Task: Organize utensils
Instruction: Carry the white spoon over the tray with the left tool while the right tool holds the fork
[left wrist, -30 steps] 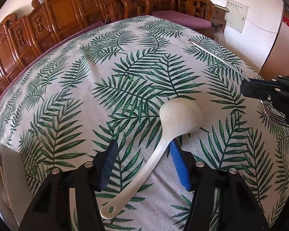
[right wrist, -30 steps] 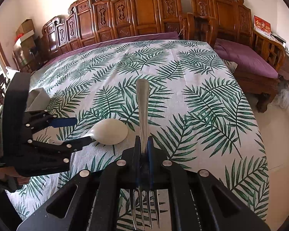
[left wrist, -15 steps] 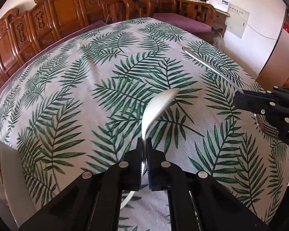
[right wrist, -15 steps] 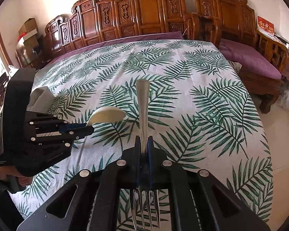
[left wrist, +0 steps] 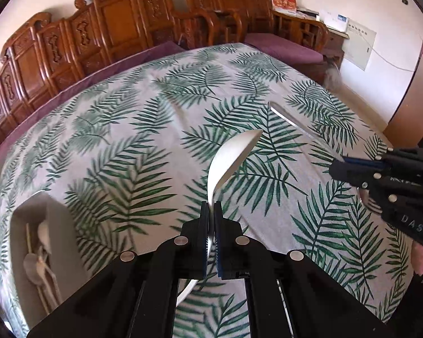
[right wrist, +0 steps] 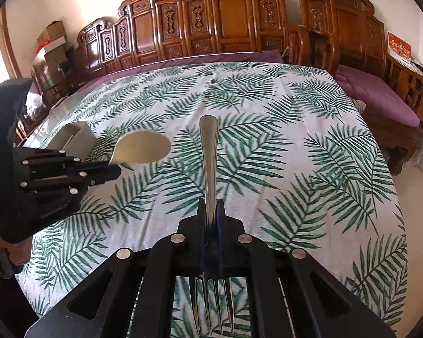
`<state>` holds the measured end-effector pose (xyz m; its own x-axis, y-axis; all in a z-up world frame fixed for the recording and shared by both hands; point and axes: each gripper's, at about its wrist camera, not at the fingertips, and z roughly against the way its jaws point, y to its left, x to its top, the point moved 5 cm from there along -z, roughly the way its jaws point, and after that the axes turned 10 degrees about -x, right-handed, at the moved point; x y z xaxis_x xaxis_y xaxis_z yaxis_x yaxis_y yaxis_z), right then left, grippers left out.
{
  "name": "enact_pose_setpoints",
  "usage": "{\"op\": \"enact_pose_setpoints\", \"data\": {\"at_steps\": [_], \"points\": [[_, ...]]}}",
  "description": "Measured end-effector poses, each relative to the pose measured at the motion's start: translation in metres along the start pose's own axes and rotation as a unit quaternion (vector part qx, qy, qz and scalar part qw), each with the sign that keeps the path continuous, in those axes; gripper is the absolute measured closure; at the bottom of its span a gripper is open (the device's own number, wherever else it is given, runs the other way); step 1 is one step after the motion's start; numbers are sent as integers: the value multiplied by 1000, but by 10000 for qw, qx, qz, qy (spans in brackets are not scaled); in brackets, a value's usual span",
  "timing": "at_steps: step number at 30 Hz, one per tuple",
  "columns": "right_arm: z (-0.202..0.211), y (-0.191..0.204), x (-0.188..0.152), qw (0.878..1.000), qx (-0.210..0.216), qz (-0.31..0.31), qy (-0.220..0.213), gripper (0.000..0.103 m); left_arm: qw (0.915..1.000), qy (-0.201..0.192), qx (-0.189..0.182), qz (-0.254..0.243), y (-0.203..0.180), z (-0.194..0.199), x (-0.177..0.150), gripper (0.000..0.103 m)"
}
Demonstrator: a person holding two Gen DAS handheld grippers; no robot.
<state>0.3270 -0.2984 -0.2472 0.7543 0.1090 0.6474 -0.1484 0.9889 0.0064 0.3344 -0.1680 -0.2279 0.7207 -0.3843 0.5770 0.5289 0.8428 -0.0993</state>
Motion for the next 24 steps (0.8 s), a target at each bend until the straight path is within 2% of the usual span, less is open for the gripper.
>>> {"op": "enact_pose_setpoints", "data": {"at_steps": [12,24], "points": [[14,55,5,9988,243,405,-141,95,9988,-270,192,374,39,56,-9,100],[16,100,9,9961,528,693,-163,95,9923,-443,494,1042,117,93,-25,100]]}}
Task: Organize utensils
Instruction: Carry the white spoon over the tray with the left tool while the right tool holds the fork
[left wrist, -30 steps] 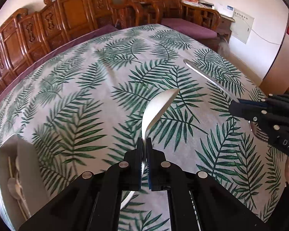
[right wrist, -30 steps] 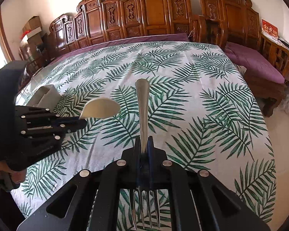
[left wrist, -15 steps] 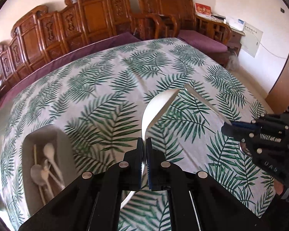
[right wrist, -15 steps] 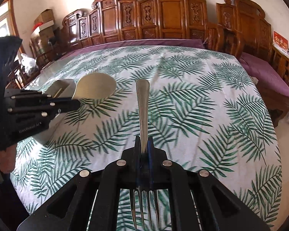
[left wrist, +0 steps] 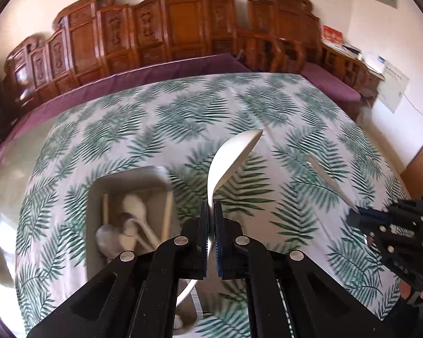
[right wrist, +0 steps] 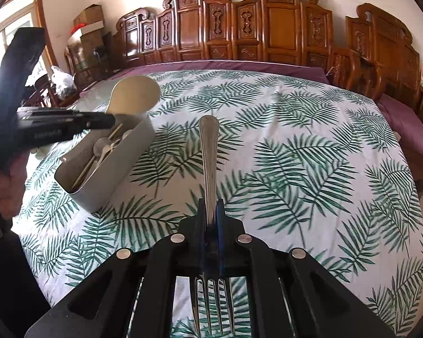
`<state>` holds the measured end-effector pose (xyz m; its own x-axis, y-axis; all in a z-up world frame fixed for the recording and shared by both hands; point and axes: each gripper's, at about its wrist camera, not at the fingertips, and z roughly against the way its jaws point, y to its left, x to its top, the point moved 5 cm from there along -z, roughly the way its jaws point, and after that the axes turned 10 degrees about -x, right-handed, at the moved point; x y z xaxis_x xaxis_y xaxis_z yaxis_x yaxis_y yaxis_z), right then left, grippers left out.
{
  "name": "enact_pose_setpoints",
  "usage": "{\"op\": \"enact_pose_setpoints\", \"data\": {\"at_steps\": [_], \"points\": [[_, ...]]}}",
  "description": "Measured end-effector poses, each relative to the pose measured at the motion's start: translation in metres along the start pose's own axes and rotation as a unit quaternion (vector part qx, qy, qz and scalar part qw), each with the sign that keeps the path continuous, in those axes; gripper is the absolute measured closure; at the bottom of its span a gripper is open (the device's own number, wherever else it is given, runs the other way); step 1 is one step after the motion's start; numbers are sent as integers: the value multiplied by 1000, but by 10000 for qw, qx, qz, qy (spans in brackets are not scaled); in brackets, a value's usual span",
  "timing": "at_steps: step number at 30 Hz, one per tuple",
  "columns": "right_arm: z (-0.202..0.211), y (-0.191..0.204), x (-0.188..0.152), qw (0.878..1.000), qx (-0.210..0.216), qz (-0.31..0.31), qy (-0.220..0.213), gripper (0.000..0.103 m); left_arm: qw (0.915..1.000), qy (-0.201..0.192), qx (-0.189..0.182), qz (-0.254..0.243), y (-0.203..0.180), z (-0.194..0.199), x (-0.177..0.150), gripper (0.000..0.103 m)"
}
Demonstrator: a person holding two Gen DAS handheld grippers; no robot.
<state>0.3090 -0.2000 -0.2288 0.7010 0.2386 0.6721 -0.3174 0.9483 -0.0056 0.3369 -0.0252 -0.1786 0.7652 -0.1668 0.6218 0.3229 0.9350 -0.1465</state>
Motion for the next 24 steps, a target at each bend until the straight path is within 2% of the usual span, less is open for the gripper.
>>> {"op": "enact_pose_setpoints", "data": {"at_steps": [11,17,24], "points": [[-9,15,1,9998,63,142,81,95,9958,146,321,850,76,-16,-14,100],[-12,19,-1,9997,90,196,115,95,9928,236,426,1099,94,-30,-20,100],[-11,21,0,9997,143,178,102,95,9918,289,586,1097,102,-32,-23,98]]}}
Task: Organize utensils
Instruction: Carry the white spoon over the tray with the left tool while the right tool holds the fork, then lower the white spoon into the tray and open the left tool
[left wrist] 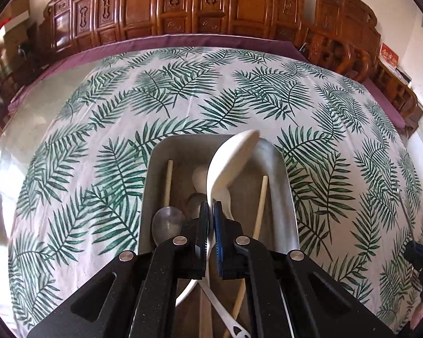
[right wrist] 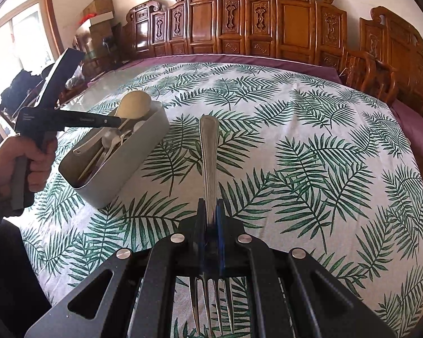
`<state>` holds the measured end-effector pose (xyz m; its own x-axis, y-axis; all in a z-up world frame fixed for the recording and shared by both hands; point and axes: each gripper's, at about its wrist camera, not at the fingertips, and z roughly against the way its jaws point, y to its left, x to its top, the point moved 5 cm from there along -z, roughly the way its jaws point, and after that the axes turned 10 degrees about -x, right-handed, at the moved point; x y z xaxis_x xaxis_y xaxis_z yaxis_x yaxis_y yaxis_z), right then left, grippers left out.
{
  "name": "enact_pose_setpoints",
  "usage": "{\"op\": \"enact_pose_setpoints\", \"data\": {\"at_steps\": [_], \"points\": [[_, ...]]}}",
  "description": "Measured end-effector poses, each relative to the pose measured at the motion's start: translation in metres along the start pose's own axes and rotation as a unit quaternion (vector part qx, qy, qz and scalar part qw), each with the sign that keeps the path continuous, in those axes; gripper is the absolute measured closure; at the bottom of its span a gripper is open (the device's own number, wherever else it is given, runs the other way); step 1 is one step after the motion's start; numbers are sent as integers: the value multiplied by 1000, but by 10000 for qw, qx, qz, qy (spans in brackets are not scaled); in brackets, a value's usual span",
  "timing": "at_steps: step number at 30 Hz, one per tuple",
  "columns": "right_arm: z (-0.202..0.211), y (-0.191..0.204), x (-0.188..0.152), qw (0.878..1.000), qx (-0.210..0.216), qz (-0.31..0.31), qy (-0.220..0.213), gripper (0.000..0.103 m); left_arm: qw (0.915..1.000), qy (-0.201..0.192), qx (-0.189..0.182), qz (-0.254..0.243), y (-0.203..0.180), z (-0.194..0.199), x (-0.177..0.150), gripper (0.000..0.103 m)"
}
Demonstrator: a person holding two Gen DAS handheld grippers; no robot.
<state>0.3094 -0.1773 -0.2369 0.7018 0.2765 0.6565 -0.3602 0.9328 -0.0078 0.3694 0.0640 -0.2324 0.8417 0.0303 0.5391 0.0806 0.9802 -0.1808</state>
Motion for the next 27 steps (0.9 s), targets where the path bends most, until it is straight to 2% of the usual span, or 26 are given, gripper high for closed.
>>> {"op": "enact_pose_setpoints", "data": {"at_steps": [3,5,10,18,21,23,27], "points": [[0,2,0,10000,10,12,0,95,10000,-56,15,-71,-1,7,-2,95],[0,4,0,10000,15,20,6,95,9999,-105,29,-92,0,12,-3,88],[5,12,1,9999,113,3,-35,95,9992,-299,38,-255,-2,35,-10,87],[11,41,3,9993,345,126,-87,95,9975,-586,79,-394,-1,66,-29,77],[13,55,3,9989,413,215,-90,95,9966,-698,121,-414,0,75,-32,69],[13,63,2,9986,447,273,-91,95,9961,-782,127,-381,3,80,-34,57],[16,81,1,9978,542,365,-117,95,9951,-910,201,-322,10,87,-40,43]]}}
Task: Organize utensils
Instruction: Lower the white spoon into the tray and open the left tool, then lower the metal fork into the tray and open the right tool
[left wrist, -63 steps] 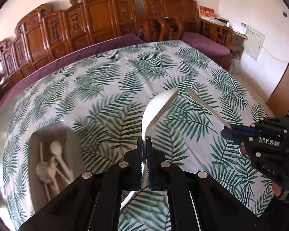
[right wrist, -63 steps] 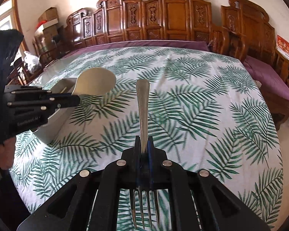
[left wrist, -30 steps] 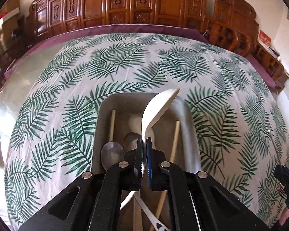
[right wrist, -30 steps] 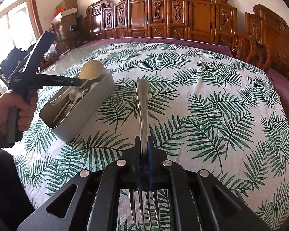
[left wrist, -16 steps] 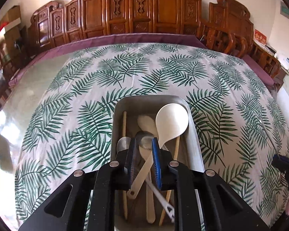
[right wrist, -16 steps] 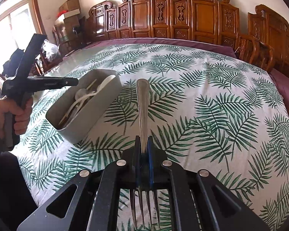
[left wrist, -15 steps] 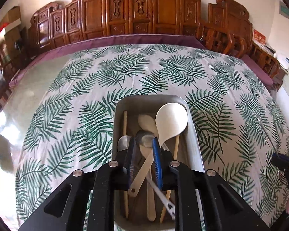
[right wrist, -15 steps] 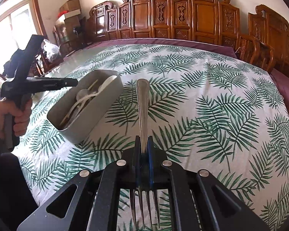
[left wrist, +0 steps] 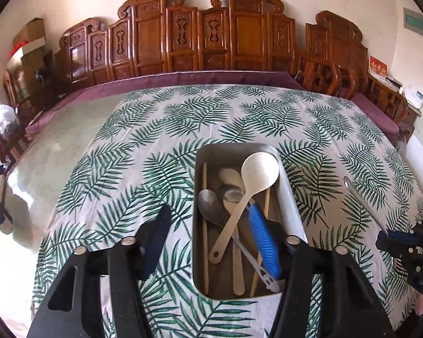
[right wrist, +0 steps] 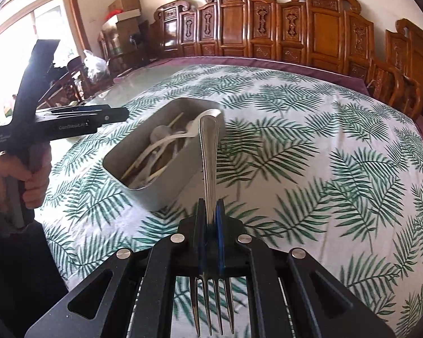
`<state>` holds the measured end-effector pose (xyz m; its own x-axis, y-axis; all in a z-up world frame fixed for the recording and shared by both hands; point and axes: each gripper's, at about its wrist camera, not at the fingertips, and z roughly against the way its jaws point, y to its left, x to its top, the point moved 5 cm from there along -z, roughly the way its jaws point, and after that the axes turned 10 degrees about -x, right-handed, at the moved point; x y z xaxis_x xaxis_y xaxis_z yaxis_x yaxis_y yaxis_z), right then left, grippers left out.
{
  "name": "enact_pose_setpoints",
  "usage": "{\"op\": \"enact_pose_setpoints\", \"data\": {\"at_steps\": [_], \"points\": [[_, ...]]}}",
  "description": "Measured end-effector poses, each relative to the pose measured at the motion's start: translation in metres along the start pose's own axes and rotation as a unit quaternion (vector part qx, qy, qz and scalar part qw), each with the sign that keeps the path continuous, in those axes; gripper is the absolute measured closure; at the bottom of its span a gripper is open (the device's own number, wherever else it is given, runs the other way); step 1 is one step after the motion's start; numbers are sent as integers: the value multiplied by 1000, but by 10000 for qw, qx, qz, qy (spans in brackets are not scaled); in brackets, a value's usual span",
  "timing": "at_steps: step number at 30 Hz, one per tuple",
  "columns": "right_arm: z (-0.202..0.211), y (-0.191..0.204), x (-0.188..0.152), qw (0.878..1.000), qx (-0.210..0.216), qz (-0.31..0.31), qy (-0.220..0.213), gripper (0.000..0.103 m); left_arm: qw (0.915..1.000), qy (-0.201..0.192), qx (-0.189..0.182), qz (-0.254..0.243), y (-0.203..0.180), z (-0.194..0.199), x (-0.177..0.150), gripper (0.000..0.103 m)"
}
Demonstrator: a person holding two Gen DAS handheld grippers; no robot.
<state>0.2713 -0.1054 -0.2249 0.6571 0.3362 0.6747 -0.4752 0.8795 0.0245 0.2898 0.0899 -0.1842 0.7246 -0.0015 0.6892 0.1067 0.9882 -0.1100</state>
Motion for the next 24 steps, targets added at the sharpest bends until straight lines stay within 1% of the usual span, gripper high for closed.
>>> {"op": "enact_pose_setpoints", "data": {"at_steps": [2,3,4,5,7,16,24], "points": [[1,7,1,10000,46,25,-13,95,10000,-12,-20,53,4,2,-2,32],[1,9,1,10000,71,32,-19,95,10000,-24,-16,66,6,3,-4,30],[1,12,2,9999,93,39,-26,95,10000,-34,2,80,8,5,-5,24],[2,14,2,9999,113,37,-43,95,9999,-44,31,92,9,6,-6,16],[2,18,4,9999,138,38,-62,95,9998,-78,100,132,15,7,-9,9],[-15,37,17,9998,128,146,-38,95,9996,-75,136,252,35,3,-14,8],[-45,54,35,9996,208,149,86,95,9994,-131,176,255,49,3,-13,8]]}}
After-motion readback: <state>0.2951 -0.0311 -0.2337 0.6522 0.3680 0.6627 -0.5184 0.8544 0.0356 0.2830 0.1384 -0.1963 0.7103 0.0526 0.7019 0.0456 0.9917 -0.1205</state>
